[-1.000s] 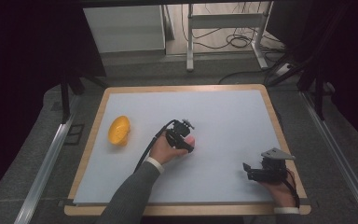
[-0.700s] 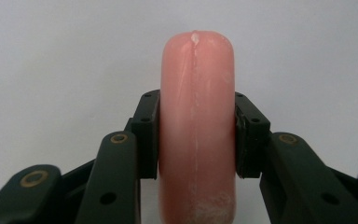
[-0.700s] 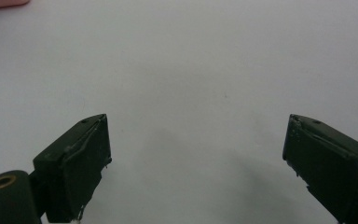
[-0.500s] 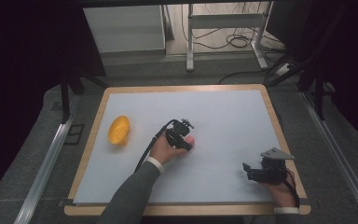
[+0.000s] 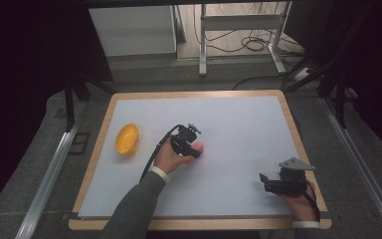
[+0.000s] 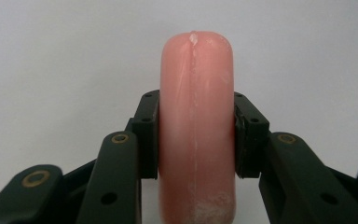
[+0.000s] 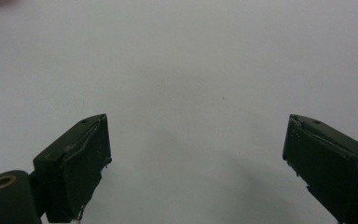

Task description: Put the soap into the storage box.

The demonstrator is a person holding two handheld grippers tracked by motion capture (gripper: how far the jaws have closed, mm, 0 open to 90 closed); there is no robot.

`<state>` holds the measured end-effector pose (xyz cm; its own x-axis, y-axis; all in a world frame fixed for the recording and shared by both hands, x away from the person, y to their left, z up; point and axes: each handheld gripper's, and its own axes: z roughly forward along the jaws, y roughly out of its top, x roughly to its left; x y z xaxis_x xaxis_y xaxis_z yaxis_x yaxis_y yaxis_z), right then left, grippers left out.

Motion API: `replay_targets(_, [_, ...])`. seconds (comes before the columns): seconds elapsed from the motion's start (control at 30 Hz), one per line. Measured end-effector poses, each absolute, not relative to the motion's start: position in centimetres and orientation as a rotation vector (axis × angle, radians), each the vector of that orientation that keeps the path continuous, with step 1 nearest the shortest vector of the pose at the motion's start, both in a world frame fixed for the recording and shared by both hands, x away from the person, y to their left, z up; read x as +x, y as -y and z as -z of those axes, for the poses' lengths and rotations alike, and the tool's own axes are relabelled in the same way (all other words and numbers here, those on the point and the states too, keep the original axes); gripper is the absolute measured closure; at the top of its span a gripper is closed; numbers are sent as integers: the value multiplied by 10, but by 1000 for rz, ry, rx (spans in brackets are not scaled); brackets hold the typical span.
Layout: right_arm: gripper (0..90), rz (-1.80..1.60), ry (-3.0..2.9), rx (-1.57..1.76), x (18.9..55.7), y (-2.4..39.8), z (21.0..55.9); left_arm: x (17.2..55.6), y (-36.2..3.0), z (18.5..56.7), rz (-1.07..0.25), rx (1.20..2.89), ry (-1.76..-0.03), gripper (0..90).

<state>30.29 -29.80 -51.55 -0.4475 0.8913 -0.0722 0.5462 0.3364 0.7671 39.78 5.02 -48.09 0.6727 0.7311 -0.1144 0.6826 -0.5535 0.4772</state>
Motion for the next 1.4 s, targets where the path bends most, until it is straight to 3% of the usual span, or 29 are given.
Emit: replay_targets(1.4, [73,-939,-2121,1244,303,298,516,393,-115,467,-174,2293,-1197,605])
